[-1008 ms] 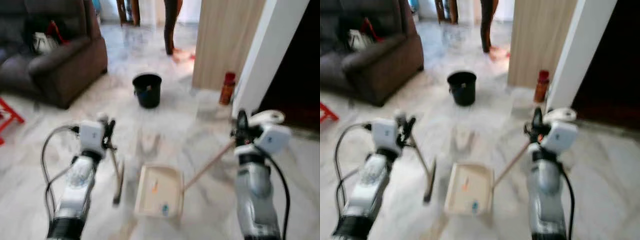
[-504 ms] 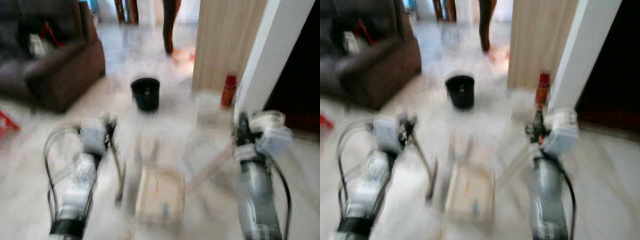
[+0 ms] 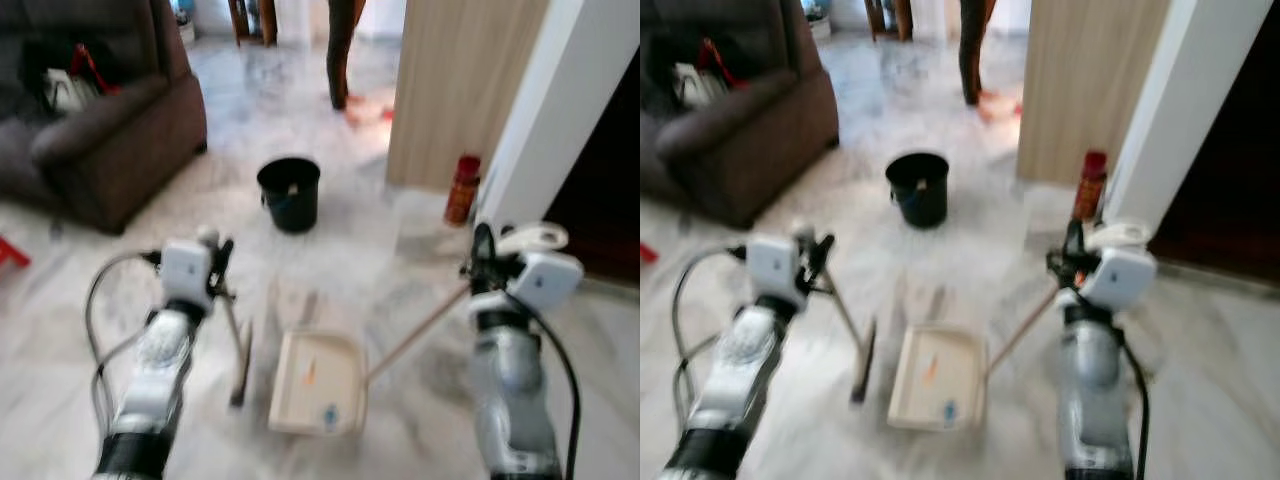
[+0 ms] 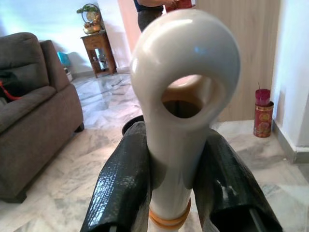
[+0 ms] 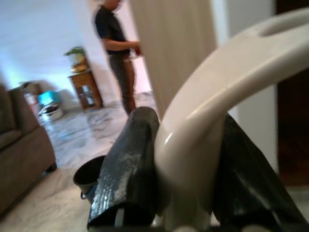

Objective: Sweep floor

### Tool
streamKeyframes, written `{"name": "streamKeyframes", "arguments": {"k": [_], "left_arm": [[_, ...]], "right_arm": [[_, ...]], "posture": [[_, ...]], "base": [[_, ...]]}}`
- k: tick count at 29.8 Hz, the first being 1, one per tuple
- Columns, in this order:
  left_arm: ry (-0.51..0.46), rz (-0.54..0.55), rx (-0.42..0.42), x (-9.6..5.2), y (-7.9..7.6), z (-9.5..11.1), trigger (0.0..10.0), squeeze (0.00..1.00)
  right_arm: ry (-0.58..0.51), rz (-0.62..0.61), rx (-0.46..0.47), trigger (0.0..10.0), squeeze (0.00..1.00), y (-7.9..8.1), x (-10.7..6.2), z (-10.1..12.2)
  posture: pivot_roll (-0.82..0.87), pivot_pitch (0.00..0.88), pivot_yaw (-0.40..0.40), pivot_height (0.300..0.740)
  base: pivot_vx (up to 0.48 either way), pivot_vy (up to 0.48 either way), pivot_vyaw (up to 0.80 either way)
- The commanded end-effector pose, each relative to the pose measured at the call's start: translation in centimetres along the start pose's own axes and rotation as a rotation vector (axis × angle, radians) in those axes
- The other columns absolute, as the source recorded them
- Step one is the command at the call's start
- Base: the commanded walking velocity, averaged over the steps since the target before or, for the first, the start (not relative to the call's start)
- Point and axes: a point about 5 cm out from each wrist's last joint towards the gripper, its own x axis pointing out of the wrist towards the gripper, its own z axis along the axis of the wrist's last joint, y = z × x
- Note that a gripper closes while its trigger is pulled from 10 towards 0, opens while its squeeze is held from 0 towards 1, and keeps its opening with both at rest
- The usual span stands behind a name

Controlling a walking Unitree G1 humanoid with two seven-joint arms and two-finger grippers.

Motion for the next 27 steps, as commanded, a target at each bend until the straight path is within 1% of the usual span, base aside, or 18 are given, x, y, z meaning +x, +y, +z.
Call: {"name": "streamKeyframes", "arguments": {"k": [1,3,10,23,25,27], "left_arm": [[-0.051,0.037,0.022,0.05,1.34,1.12,10.0,0.00],[-0.050,0.036,0.022,0.04,1.33,1.10,10.0,0.00],[-0.050,0.039,0.023,0.11,1.33,1.12,10.0,0.00],[-0.057,0.027,0.023,0.26,1.27,1.24,10.0,0.00],[-0.057,0.027,0.027,0.26,1.36,1.26,10.0,0.00],[-0.056,0.028,0.031,0.30,1.54,1.27,10.0,0.00]], "right_arm": [[-0.086,0.038,0.025,10.0,0.00,1.37,0.54,1.81],[-0.087,0.036,0.029,10.0,0.00,1.36,0.54,1.80],[-0.086,0.038,0.034,10.0,0.00,1.36,0.64,1.83],[-0.086,0.037,0.041,10.0,0.00,1.42,0.47,1.81],[-0.082,0.037,0.042,10.0,0.00,1.52,0.46,1.75],[-0.089,0.047,0.045,10.0,0.00,1.96,0.53,2.00]], "posture": [[-0.06,0.039,0.056,0.740],[-0.06,0.039,0.056,0.740],[-0.06,0.036,0.056,0.740],[-0.07,0.005,0.070,0.740],[-0.07,0.005,0.070,0.740],[-0.07,0.000,0.073,0.740]], "base": [[0.368,0.000,0.80],[0.364,0.000,0.61],[0.366,0.000,0.00],[0.369,0.000,0.00],[0.371,0.000,0.00],[0.369,0.000,0.00]]}}
